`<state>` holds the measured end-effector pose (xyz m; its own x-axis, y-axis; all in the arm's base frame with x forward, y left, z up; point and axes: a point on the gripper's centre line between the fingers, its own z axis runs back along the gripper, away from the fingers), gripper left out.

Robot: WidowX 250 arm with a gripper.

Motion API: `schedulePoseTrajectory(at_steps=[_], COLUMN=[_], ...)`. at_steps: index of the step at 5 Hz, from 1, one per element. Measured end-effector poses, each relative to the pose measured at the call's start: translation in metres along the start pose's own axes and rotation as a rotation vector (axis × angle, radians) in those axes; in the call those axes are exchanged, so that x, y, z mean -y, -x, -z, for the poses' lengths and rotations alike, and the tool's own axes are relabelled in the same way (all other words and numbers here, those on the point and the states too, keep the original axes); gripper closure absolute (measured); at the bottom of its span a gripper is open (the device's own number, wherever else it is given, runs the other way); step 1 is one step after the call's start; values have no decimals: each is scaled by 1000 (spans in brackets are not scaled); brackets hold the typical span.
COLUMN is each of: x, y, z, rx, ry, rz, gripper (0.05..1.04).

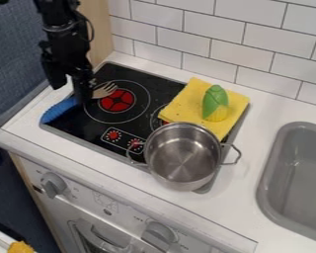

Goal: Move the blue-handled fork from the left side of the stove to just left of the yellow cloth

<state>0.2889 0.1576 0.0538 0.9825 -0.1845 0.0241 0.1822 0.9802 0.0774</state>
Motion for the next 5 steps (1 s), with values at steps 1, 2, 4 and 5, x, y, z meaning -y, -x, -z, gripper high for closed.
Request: schedulePoseTrajectory(at_steps=[1, 2, 4, 5], x=[-1, -3, -2, 0], y=[3, 5, -5, -7], z=[16, 33, 45, 45], rx=[-34, -88, -128, -120], ry=[9, -2, -32, -28], rz=[30, 9, -2, -3], gripper=[79, 79, 193, 481])
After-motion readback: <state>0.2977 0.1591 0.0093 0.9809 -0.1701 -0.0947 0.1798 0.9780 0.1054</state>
